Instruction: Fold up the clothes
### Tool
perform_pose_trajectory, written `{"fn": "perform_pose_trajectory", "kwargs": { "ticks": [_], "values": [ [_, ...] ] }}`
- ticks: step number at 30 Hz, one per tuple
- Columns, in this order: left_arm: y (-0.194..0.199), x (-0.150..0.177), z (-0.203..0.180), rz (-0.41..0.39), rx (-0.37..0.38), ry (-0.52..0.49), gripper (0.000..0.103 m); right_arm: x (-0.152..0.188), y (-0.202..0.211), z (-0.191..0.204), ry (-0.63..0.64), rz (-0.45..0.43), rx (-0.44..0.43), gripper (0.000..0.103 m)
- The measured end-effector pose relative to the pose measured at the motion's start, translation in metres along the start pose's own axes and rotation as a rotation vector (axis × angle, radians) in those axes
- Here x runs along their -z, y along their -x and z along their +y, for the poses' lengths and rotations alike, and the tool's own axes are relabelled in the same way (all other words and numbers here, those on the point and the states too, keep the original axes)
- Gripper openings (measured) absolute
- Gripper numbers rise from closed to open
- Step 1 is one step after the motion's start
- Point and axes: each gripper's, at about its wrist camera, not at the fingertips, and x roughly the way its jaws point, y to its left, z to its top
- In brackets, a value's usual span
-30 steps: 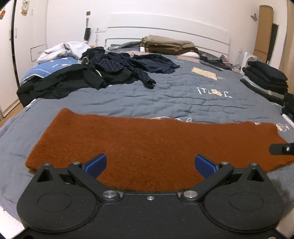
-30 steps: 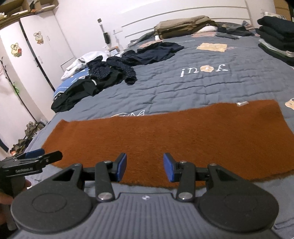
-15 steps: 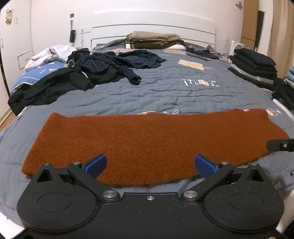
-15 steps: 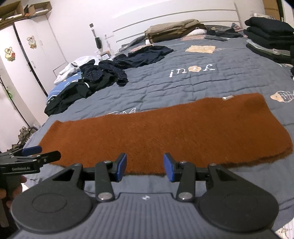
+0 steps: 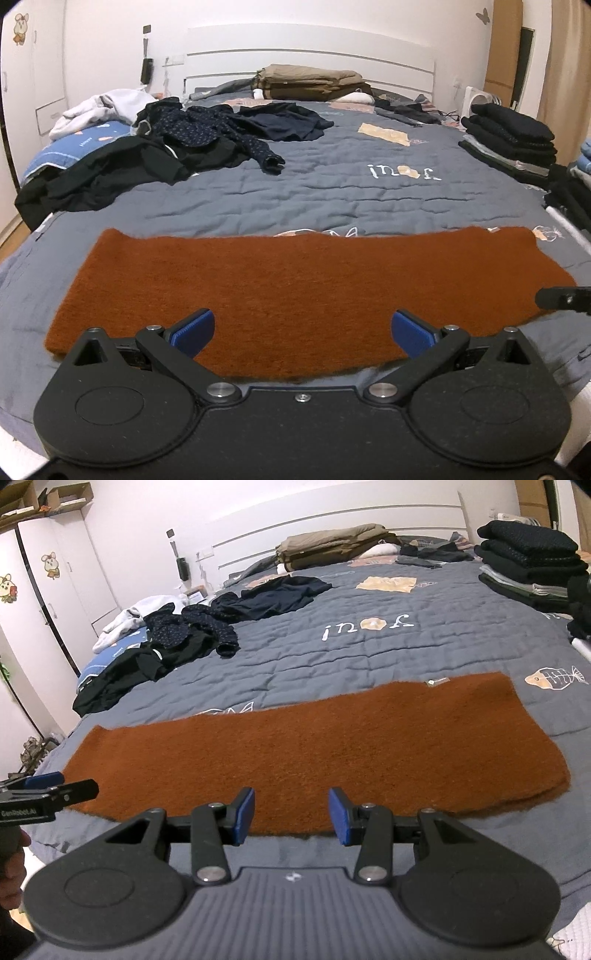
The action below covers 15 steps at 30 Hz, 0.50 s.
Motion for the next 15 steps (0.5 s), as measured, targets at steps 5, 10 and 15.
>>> {"fn": "perform_pose_trajectory", "kwargs": {
  "ticks": [5, 10, 15],
  "values": [
    [0.003, 0.003, 0.002, 0.001, -0.006, -0.003, 0.103, 0.003, 0.003, 0.001, 0.011, 0.003, -0.012, 0.043],
    [0.005, 0.007, 0.015, 0.008, -0.037, 0.025, 0.103, 0.003, 0.005, 0.005, 0.020, 0.001, -0.025, 0.043],
    [0.013, 0.009, 0.040, -0.013, -0.069, 0.085, 0.103, 0.001, 0.005, 0.015, 0.027, -0.004, -0.049, 0.043]
  ]
}}
